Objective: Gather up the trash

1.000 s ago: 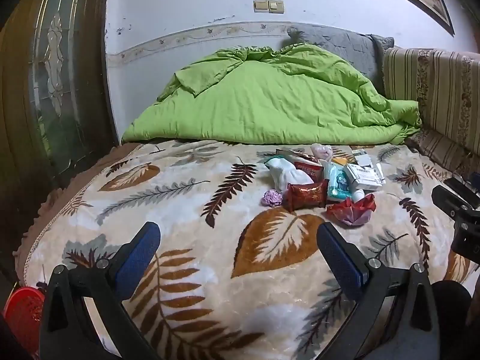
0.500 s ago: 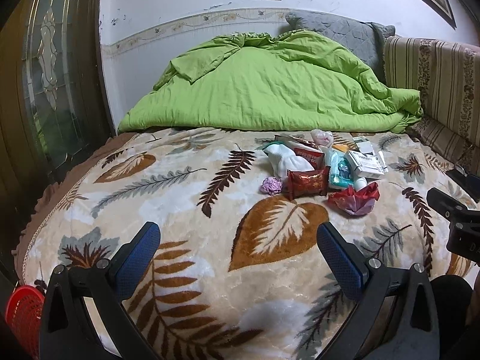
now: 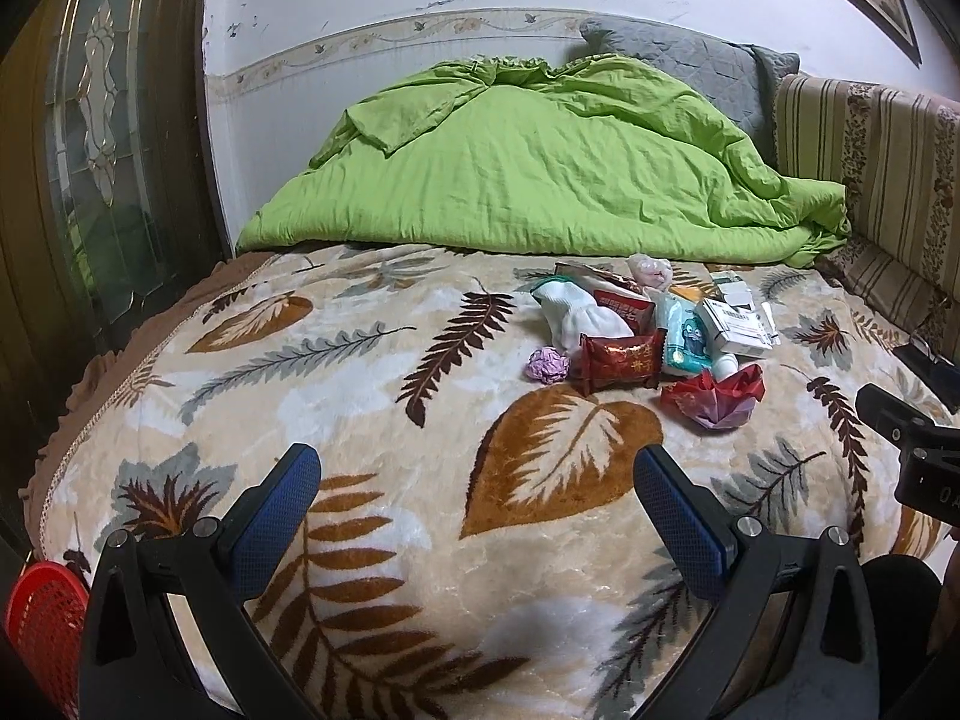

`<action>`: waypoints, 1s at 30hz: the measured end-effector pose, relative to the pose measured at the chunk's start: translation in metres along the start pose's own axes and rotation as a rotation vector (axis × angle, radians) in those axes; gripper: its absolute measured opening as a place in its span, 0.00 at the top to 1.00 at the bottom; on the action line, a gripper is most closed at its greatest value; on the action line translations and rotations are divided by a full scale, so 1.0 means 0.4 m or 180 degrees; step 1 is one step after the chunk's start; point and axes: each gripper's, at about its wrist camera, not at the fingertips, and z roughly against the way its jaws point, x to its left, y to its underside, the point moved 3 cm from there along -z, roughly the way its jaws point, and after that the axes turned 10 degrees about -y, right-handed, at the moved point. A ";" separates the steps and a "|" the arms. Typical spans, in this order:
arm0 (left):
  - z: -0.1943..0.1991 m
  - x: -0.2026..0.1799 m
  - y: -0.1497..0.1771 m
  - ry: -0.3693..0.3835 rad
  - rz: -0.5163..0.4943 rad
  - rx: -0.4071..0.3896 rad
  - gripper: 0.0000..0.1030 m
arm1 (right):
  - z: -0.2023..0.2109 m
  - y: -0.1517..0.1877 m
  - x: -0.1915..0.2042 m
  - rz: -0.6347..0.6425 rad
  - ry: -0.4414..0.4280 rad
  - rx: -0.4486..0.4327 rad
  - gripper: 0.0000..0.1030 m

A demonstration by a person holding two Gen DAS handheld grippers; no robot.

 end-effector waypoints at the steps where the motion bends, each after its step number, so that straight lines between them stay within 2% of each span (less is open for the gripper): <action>1: -0.001 0.001 -0.001 -0.0002 -0.0001 -0.0001 0.00 | 0.000 0.000 0.000 0.0000 0.0001 0.0000 0.00; 21: -0.003 0.006 -0.001 0.0005 0.0021 0.0021 0.00 | -0.010 0.004 -0.004 -0.0048 -0.0050 -0.0002 0.00; 24: -0.004 0.010 0.004 0.0012 0.0072 0.0052 0.00 | -0.012 0.002 -0.010 -0.0125 -0.0159 0.0038 0.00; 28: -0.009 0.014 0.008 0.0047 0.0150 0.0118 0.00 | -0.031 -0.001 -0.024 -0.0330 -0.0504 0.0185 0.01; 30: -0.015 0.019 0.006 0.0077 0.0198 0.0159 0.00 | -0.049 -0.002 -0.027 -0.0437 -0.0668 0.0278 0.04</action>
